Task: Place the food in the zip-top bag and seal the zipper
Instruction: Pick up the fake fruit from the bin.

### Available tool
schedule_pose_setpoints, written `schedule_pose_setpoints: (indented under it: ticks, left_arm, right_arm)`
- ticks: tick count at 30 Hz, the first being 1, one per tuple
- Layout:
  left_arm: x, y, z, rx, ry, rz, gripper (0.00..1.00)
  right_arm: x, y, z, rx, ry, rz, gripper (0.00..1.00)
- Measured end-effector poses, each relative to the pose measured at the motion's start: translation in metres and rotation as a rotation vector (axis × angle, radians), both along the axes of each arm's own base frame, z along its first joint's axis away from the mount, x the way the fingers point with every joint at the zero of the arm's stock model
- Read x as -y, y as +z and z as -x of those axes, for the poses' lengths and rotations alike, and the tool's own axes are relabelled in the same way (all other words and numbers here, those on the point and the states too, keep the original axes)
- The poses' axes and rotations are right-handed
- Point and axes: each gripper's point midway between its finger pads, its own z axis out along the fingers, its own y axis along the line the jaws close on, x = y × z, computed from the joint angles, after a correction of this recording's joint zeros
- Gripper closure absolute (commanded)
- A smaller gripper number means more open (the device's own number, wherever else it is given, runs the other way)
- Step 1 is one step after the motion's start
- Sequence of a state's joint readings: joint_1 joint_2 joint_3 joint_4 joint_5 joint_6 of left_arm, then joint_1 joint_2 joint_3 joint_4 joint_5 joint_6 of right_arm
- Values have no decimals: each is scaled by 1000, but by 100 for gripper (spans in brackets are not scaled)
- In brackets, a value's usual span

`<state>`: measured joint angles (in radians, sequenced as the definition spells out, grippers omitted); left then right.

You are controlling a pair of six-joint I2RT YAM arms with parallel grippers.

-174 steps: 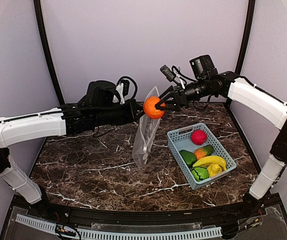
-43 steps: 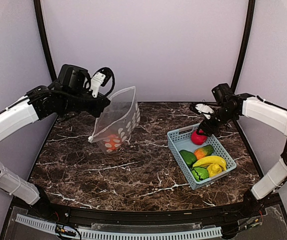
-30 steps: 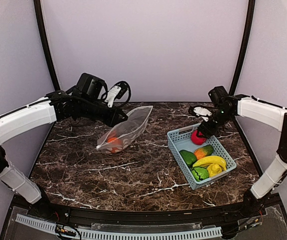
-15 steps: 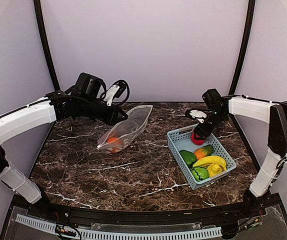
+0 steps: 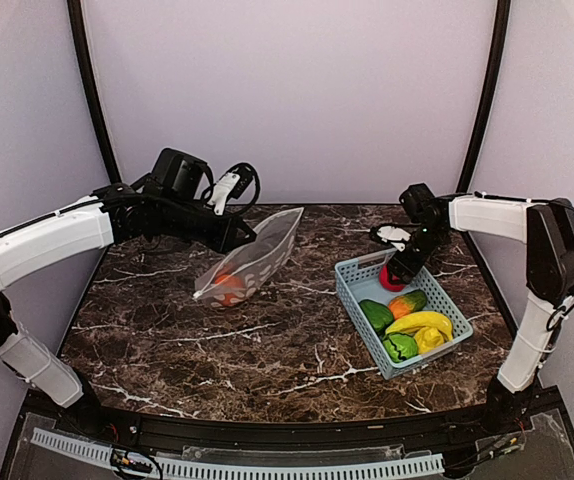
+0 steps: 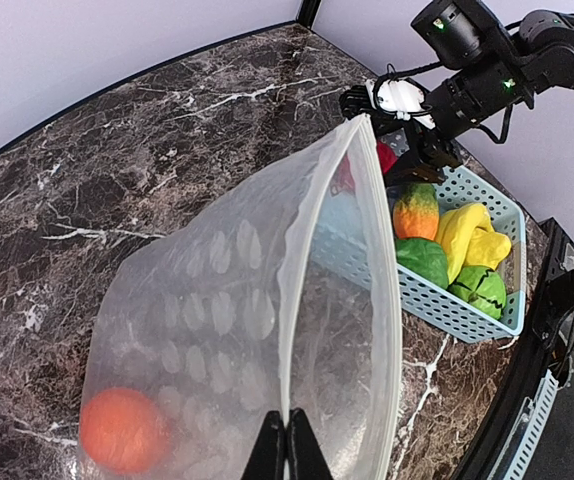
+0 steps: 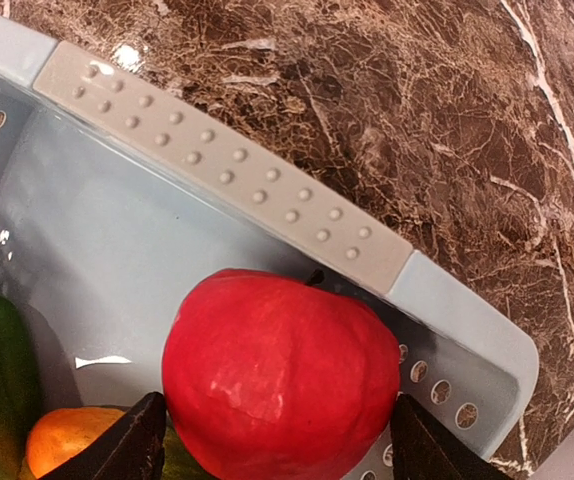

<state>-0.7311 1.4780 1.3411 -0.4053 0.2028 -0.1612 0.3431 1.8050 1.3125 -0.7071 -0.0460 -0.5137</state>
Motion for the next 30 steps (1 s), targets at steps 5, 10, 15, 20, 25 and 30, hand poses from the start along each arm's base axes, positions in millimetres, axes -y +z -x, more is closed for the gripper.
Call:
schedule_pose_setpoints:
  ticks: [5, 10, 15, 20, 25, 30]
  left_arm:
    - [0, 0, 0, 0, 0, 0, 99]
    - [0, 0, 0, 0, 0, 0, 99]
    - [0, 0, 0, -1, 0, -1, 99]
    - [0, -1, 0, -1, 1, -2, 99]
    - [0, -2, 0, 0, 1, -1, 99]
    - [0, -2, -1, 2, 4, -3, 99]
  right_arm:
    - [-1, -3, -1, -7, -3, -1, 23]
    - [-4, -6, -4, -25, -10, -12, 27]
    - [-5, -5, -3, -36, -15, -20, 37]
    - [-5, -4, -1, -39, -16, -23, 47]
    - [-4, 22, 4, 0, -10, -42, 48]
    - [-12, 72, 13, 73, 16, -127, 48]
